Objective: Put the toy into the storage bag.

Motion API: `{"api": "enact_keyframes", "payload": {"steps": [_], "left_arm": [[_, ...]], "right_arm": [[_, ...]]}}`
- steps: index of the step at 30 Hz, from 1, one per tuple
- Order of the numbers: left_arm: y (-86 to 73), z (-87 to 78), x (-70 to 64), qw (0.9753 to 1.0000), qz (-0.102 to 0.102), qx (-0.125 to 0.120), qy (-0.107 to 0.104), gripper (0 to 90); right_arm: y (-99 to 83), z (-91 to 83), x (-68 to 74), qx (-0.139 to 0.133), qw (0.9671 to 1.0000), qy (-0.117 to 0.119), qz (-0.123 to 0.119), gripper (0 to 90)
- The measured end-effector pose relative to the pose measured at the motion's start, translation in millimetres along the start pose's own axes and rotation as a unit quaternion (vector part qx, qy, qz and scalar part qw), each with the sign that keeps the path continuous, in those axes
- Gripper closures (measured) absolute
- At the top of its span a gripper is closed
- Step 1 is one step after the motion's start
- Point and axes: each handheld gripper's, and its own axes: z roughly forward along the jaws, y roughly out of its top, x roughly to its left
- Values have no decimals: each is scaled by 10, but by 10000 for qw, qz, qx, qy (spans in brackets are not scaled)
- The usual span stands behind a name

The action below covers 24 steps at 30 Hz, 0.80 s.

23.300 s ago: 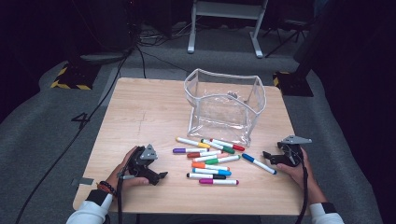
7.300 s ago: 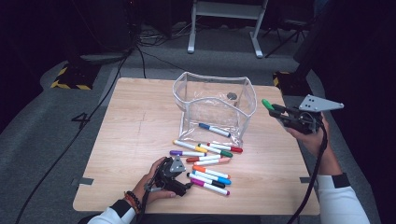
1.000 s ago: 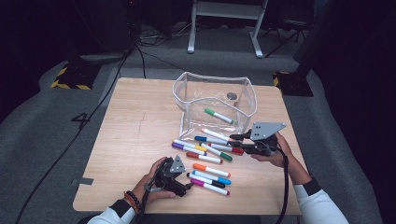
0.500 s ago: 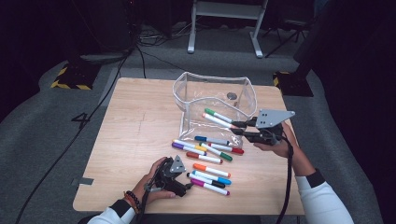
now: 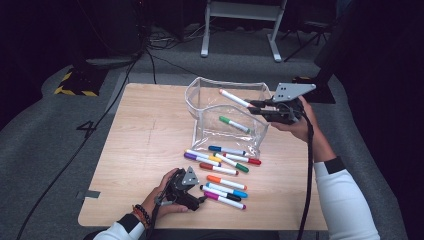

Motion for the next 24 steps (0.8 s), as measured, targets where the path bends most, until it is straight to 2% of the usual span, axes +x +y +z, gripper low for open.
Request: {"api": "enact_keyframes", "payload": {"steps": [4,7,13,16,19,24], "left_arm": [[0,-1,-1,10000,-5,4,1,99],[0,-1,-1,10000,-4,4,1,98],[0,0,0,10000,-1,-2,-1,98],[0,0,0,10000,0,-2,0,98],[0,-1,-1,10000,-6,3,1,98],[0,0,0,10000,-2,-3,0,98]], "right_arm": [[-41,148,-149,255,9995,-92,166,751],[-86,273,-244,440,9984,-74,338,751],[-177,489,-368,1032,9930,-152,546,751],[-224,546,-402,1141,9913,-109,654,751],[-248,603,-409,1384,9879,-97,690,751],[-265,708,-400,1906,9793,-22,684,750]]}}
